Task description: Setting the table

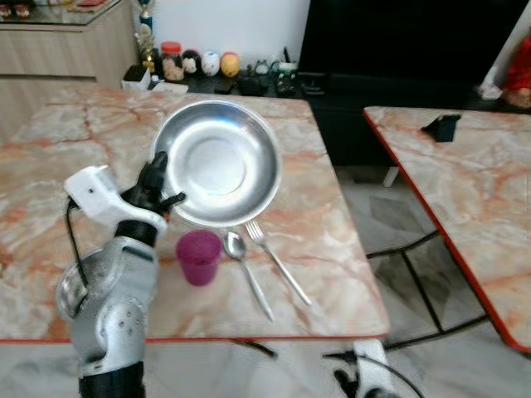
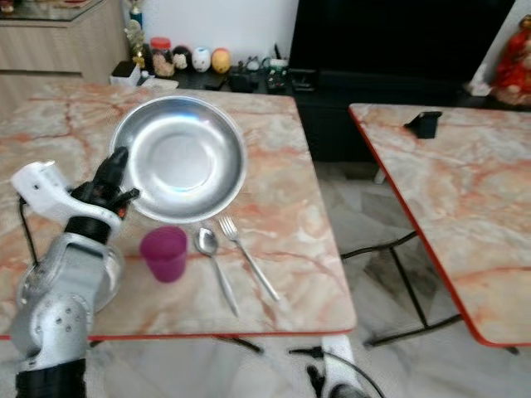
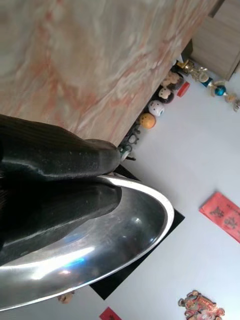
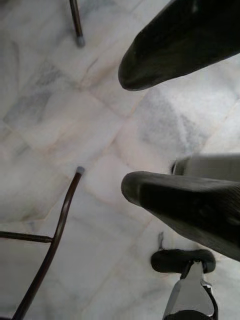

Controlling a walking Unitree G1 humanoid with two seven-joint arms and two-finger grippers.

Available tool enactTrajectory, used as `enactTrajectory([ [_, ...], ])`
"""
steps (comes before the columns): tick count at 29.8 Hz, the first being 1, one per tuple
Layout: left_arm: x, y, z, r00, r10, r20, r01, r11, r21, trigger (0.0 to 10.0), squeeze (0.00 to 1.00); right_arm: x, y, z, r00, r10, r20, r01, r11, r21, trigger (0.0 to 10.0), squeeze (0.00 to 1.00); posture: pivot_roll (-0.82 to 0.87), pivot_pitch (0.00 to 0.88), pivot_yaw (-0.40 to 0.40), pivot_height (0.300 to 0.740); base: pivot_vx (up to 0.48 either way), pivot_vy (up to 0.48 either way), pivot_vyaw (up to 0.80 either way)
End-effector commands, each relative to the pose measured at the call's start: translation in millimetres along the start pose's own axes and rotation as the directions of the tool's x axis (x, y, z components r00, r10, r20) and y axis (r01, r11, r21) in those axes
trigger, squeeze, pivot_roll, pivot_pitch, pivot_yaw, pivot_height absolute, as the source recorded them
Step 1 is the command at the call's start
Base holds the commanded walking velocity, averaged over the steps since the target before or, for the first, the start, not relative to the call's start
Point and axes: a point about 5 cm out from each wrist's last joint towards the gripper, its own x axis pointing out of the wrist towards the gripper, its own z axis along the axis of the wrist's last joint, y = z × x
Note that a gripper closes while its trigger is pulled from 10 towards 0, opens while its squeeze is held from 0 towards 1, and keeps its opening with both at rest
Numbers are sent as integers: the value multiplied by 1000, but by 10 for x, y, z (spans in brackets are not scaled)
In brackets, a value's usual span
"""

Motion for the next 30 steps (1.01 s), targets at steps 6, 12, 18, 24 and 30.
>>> enactTrajectory([
  [6,30,-157,8,998,-57,14,57,998,-30,10000,0,-14,-122,19,999,-41,9,41,999,24,10000,0,-9,0,-79,719,0,-336,0],
  [12,36,-166,7,998,-58,13,58,998,-33,10000,0,-13,-118,14,999,-39,1,39,999,16,10000,0,-7,0,-78,719,0,-412,0],
  [18,40,-173,6,998,-58,12,58,998,-33,10000,0,-13,-115,13,999,-39,0,39,999,19,10000,0,-8,0,-76,719,0,-457,0],
  [24,44,-191,-14,998,-63,5,63,997,-37,10000,0,-12,-108,10,999,-39,2,39,999,23,10000,0,-13,0,-72,719,0,-480,0],
  [30,55,-201,-21,998,-66,2,66,997,-38,10000,0,-14,-101,4,999,-38,6,38,999,28,10000,0,-16,0,-66,719,0,-480,0],
])
